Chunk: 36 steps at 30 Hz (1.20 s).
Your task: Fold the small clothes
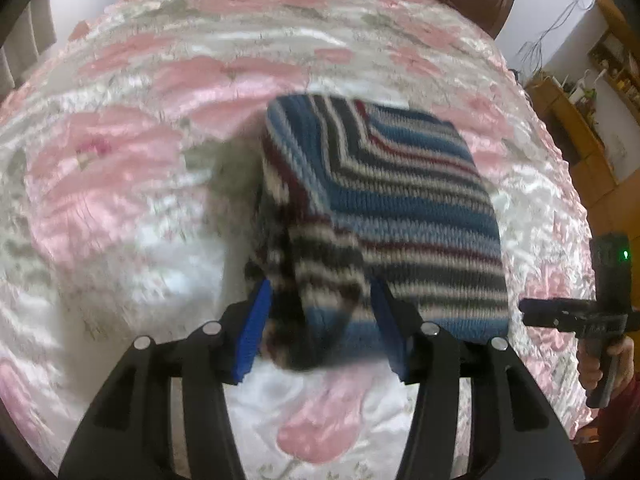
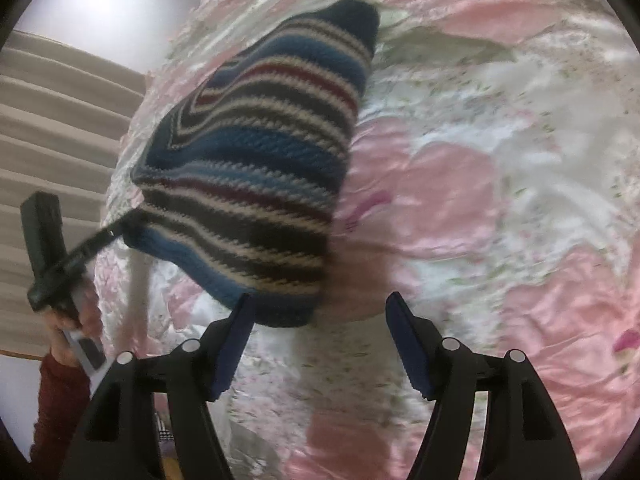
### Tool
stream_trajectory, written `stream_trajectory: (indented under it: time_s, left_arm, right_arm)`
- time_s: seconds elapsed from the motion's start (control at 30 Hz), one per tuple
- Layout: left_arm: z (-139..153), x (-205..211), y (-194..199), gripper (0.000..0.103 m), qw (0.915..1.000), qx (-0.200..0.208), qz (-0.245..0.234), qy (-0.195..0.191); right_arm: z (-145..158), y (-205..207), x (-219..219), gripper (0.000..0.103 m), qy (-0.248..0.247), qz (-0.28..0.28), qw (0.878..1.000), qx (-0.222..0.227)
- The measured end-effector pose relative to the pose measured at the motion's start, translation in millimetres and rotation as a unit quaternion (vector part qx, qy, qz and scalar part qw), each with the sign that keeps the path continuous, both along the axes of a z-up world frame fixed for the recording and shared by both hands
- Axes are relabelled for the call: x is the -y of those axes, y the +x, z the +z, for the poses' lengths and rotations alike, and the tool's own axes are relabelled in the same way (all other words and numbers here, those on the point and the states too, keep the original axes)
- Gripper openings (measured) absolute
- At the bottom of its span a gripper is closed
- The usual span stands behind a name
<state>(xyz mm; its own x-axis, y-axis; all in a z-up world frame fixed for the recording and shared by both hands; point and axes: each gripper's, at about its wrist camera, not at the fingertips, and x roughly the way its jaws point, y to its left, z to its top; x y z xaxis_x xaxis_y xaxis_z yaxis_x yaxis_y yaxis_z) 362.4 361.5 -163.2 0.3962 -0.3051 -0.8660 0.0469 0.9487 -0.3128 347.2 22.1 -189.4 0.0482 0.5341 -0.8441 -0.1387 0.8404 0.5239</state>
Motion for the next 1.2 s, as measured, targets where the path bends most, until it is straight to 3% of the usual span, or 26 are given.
stream_trajectory:
  time_s: [0.1,0.23,0.27,0.33,0.4,0.5,0.63,0.77,0.93,1.03,1.07,1.1,1.17,1.2]
  left_arm:
    - [-7,1,-4,0.044,1.0000,-0.002,-0.002,0.008]
    - [-16,-2,-4,0.021,0.9998,-0.013,-0.001,0.013]
    - [-19,-3,-3,0.014,0.9997,-0.020,-0.001,0.011]
    - [-26,-4,-2,0.012,0.9995,-0.027,0.000,0.013]
    - [-27,-6,-3,0.010,0.9995,-0.030,0.003,0.002]
    - [-20,-7,-9,0.009,0.9997,-0.021,-0.005,-0.013]
    - [-32,-7,-12,0.009,0.9994,-0.028,-0.017,-0.008]
    - [-52,-8,-7,0.009,0.9992,-0.037,-0.013,-0.013]
    - [-57,2,-6,0.009,0.9994,-0.029,-0.021,0.003]
    - [-54,-2,-5,0.011,0.9994,-0.030,-0.017,-0.008]
    - [-52,-4,-5,0.012,0.9993,-0.030,-0.017,-0.012]
    - [-47,-5,-6,0.014,0.9992,-0.030,-0.019,-0.018]
    - [-33,-13,-10,0.020,0.9990,-0.025,-0.022,-0.030]
    - [-26,-15,-10,0.030,0.9990,-0.020,-0.021,-0.033]
  right_arm:
    - [-10,2,-11,0.069,0.020,-0.008,1.000,-0.022]
    - [-23,4,-28,0.067,0.046,-0.004,0.998,-0.046]
    - [-26,4,-30,0.060,0.049,-0.003,0.998,-0.049]
    - [-30,3,-36,0.049,0.046,-0.006,0.997,-0.056]
    - [-30,1,-37,0.029,0.040,-0.003,0.998,-0.051]
    - [-15,-4,-32,0.022,0.044,-0.004,0.998,-0.035]
    - [-8,-8,-35,0.021,0.020,0.010,1.000,-0.020]
    - [-32,-4,-45,0.021,-0.013,0.015,0.999,-0.031]
    - [-46,-2,-55,0.023,-0.031,0.029,0.999,-0.025]
    - [-40,3,-67,0.027,-0.044,0.046,0.998,-0.018]
    - [-36,3,-72,0.032,-0.050,0.049,0.997,-0.012]
    - [-30,3,-73,0.039,-0.053,0.054,0.997,-0.006]
    - [-14,4,-69,0.041,-0.055,0.058,0.997,0.010]
    - [-8,5,-66,0.043,-0.053,0.056,0.997,0.018]
